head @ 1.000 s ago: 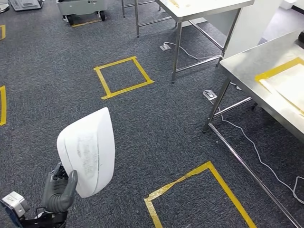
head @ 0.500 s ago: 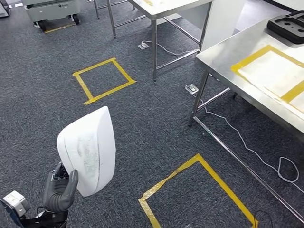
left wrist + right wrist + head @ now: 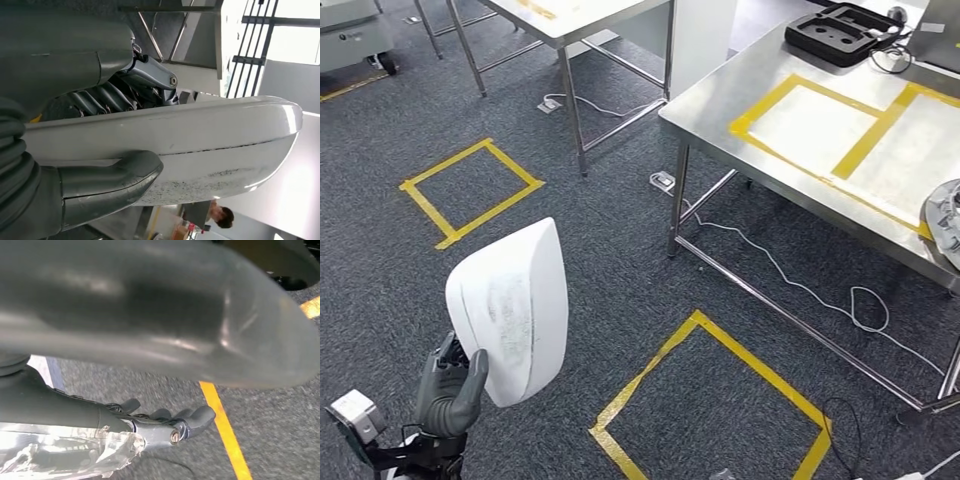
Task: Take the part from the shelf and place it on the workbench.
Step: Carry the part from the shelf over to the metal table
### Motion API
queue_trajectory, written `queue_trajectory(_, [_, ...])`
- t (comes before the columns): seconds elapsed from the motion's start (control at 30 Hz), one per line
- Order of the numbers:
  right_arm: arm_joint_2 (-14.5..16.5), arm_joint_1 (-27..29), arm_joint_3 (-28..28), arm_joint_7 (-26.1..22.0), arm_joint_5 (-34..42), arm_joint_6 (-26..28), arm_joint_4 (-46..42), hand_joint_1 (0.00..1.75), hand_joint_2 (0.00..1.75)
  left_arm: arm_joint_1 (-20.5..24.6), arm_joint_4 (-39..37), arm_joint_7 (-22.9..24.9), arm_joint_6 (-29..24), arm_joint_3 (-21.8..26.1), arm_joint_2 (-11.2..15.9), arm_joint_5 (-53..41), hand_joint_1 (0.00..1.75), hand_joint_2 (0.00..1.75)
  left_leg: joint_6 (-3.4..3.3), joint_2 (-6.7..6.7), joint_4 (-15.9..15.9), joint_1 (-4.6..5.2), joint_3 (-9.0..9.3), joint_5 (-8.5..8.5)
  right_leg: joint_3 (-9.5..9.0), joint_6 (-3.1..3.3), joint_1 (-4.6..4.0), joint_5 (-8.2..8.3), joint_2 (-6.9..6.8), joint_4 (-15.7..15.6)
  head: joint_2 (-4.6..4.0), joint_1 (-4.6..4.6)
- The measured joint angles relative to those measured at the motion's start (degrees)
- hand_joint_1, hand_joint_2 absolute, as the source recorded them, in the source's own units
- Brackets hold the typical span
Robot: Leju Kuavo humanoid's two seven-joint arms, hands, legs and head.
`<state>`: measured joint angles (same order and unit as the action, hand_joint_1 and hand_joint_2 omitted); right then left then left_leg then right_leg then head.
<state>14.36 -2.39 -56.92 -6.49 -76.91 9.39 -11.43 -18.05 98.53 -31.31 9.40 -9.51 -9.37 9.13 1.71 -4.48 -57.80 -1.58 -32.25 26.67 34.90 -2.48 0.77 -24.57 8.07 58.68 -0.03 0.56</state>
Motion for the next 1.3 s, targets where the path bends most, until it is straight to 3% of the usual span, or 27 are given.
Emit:
queue_trajectory(0.03, [0.01,0.22,-0.16,-0.03,0.37,0.06,0.0,0.0,0.0,0.29,-0.16,0.12,0.15,-0.17,0.01,0.04,1.75,1.75,-0.46,0.65,0.09,0.05,0.01,-0.11,0.22,-0.35,0.11,0.09,-0.13,-0.09,-0.01,0.05])
queue_trajectory(0.07, [0.02,0.4,-0.4,-0.05,0.85,0.11,0.0,0.0,0.0,0.68,-0.36,0.21,0.34,-0.46,0.01,0.09,1.75,1.75,-0.95,1.26,0.18,0.05,0.05,-0.2,0.6,-0.61,0.1,-0.22,-1.24,0.36,-0.01,0.21])
queue_trajectory(0.1, [0.03,0.47,-0.69,-0.1,1.35,0.2,0.0,0.0,0.0,1.08,-0.59,0.28,0.56,-0.79,0.0,0.15,1.75,1.75,-1.37,1.96,0.27,0.03,0.1,-0.27,1.41,-0.81,0.02,-1.19,-2.94,1.85,-0.02,0.46])
queue_trajectory(0.17, [0.11,0.3,-1.31,-0.19,2.23,0.6,0.0,0.0,0.0,1.79,-1.2,0.42,1.02,-1.33,-0.01,0.24,1.75,1.75,-1.9,3.46,0.32,0.2,0.16,-0.22,4.53,-1.05,-0.16,-4.73,-6.51,8.38,-0.01,0.9])
queue_trajectory(0.23, [0.21,0.16,-1.83,-0.23,2.87,1.31,0.0,0.0,0.0,2.52,-2.08,0.61,1.46,-1.73,0.01,0.33,1.75,1.75,-2.06,5.03,0.31,0.42,0.22,-0.1,7.97,-1.22,-0.14,-7.61,-7.49,15.43,-0.01,0.97])
queue_trajectory(0.3, [0.27,0.2,-2.13,-0.26,3.23,1.73,0.0,0.0,0.0,2.99,-2.66,0.74,1.7,-1.99,0.01,0.38,1.75,1.75,-2.1,5.82,0.29,0.51,0.26,-0.04,9.24,-1.29,-0.13,-8.23,-7.6,18.0,-0.02,0.97])
queue_trajectory(0.43, [0.3,0.32,-2.39,-0.3,3.47,1.98,0.0,0.0,0.0,3.34,-2.93,0.77,1.83,-2.26,0.01,0.42,1.75,1.75,-2.1,6.32,0.29,0.54,0.37,0.05,8.73,-1.26,-0.13,-7.3,-7.63,17.08,0.0,0.97])
queue_trajectory(0.57, [0.69,0.36,-3.74,-0.27,4.33,2.74,0.0,0.0,0.0,5.88,-4.85,0.97,2.26,-3.37,-0.1,0.46,1.75,1.75,-0.97,9.14,0.26,1.05,1.61,0.96,0.28,-0.2,-0.61,-0.4,-10.81,1.62,0.0,0.96])
queue_trajectory(0.6, [0.85,0.32,-4.02,-0.15,4.51,2.8,0.0,0.0,0.0,6.35,-5.15,1.01,2.4,-3.62,-0.1,0.46,1.75,1.75,-0.58,9.77,0.37,1.17,1.82,1.06,-0.14,0.15,-0.78,-0.25,-10.98,0.68,0.0,0.96])
queue_trajectory(0.63, [0.95,0.35,-4.25,0.04,4.7,2.8,0.0,0.0,0.0,6.66,-5.33,1.02,2.57,-3.86,-0.11,0.45,1.75,1.75,-0.26,10.1,0.42,1.09,1.96,1.18,-0.1,0.48,-0.7,-0.15,-10.33,0.57,0.01,0.96])
queue_trajectory(0.67, [1.03,0.4,-4.48,0.26,4.92,2.81,0.0,0.0,0.0,6.97,-5.48,1.02,2.77,-4.08,-0.13,0.43,1.75,1.75,0.06,9.71,0.14,0.99,1.98,1.57,-0.15,0.82,-0.58,-0.06,-9.7,0.4,0.0,0.92])
queue_trajectory(0.73, [1.14,0.32,-4.94,0.56,5.18,2.8,0.0,0.0,0.0,7.47,-5.68,1.02,3.04,-4.33,-0.15,0.41,1.75,1.75,0.57,7.51,-3.41,0.86,0.51,3.92,-0.32,1.46,-0.22,0.17,-8.35,0.05,0.0,0.67])
queue_trajectory(0.8, [1.22,0.2,-5.24,0.6,5.05,2.69,0.0,0.0,0.0,7.63,-5.92,1.0,3.09,-4.38,-0.09,0.38,1.75,1.75,0.71,5.42,-10.77,0.85,-3.26,7.35,-0.22,1.73,-0.17,0.2,-6.9,0.03,0.0,0.43])
queue_trajectory(0.83, [1.25,0.24,-5.33,0.55,4.82,2.59,0.0,0.0,0.0,7.61,-6.04,0.96,3.04,-4.37,-0.05,0.35,1.75,1.75,0.72,5.03,-13.99,0.85,-5.1,8.3,-0.19,1.79,-0.18,0.2,-6.12,0.04,0.0,0.38])
queue_trajectory(0.87, [1.27,0.34,-5.36,0.51,4.54,2.46,0.0,0.0,0.0,7.58,-6.13,0.86,2.96,-4.35,0.0,0.34,1.75,1.75,0.7,4.83,-15.63,0.84,-6.24,8.21,-0.2,1.79,-0.17,0.2,-5.35,0.04,-0.01,0.37])
queue_trajectory(0.9, [1.27,0.44,-5.37,0.46,4.23,2.3,0.0,0.0,0.0,7.55,-6.16,0.72,2.83,-4.33,0.03,0.33,1.75,1.75,0.64,4.69,-14.98,0.83,-6.3,6.87,-0.24,1.76,-0.15,0.22,-4.55,0.05,0.0,0.37])
queue_trajectory(0.93, [1.27,0.5,-5.37,0.43,3.9,2.11,0.0,0.0,0.0,7.51,-6.16,0.54,2.68,-4.32,0.06,0.33,1.75,1.75,0.58,4.38,-12.25,0.76,-5.31,4.65,-0.29,1.66,-0.08,0.24,-3.72,0.07,-0.01,0.37])
queue_trajectory(1.0, [1.27,0.45,-5.37,0.34,3.18,1.61,0.0,0.0,0.0,7.32,-6.16,0.19,2.28,-4.29,0.14,0.37,1.75,1.75,0.56,2.07,-4.46,0.38,-2.01,0.66,-0.17,1.17,-0.05,0.27,-2.16,0.26,-0.01,0.28])
queue_trajectory(1.07, [1.26,0.41,-5.32,0.26,2.33,1.09,0.0,0.0,0.0,6.74,-6.01,-0.08,1.77,-4.21,0.26,0.43,1.75,1.75,0.41,-0.14,-0.36,0.08,-0.27,-0.28,0.22,0.43,-0.05,0.37,-0.94,0.31,-0.01,0.22])
queue_trajectory(1.1, [1.25,0.47,-5.27,0.26,1.87,0.88,0.0,0.0,0.0,6.3,-5.86,-0.19,1.44,-4.1,0.3,0.46,1.75,1.75,0.13,-0.37,0.02,0.12,-0.14,-0.04,0.44,0.01,-0.01,0.5,-0.39,0.17,0.0,0.21])
queue_trajectory(1.13, [1.23,0.59,-5.22,0.28,1.43,0.66,0.0,0.0,0.0,5.85,-5.64,-0.3,1.15,-3.98,0.33,0.49,1.75,1.75,-0.28,0.2,0.02,0.15,-0.14,-0.12,0.64,-0.37,0.15,0.64,0.12,-0.1,0.01,0.22])
queue_trajectory(1.2, [1.19,0.75,-5.08,0.43,0.78,0.32,0.0,0.0,0.0,5.1,-5.13,-0.44,0.75,-3.75,0.34,0.57,1.75,1.75,-1.21,1.49,0.21,0.13,0.0,-0.27,1.33,-0.94,0.11,0.02,-1.56,0.72,0.0,0.46])
queue_trajectory(1.23, [1.17,0.69,-4.95,0.49,0.56,0.2,0.0,0.0,0.0,4.73,-4.86,-0.5,0.68,-3.66,0.36,0.61,1.75,1.75,-1.6,2.25,0.29,0.1,0.06,-0.32,2.36,-1.12,-0.01,-1.26,-3.36,2.8,-0.01,0.72])
queue_trajectory(1.3, [1.13,0.42,-4.6,0.57,0.07,0.09,0.0,0.0,0.0,3.87,-4.5,-0.58,0.4,-3.43,0.46,0.64,1.75,1.75,-2.07,3.83,0.3,0.35,0.13,-0.21,5.85,-1.35,-0.17,-5.15,-6.76,10.21,-0.01,1.2])
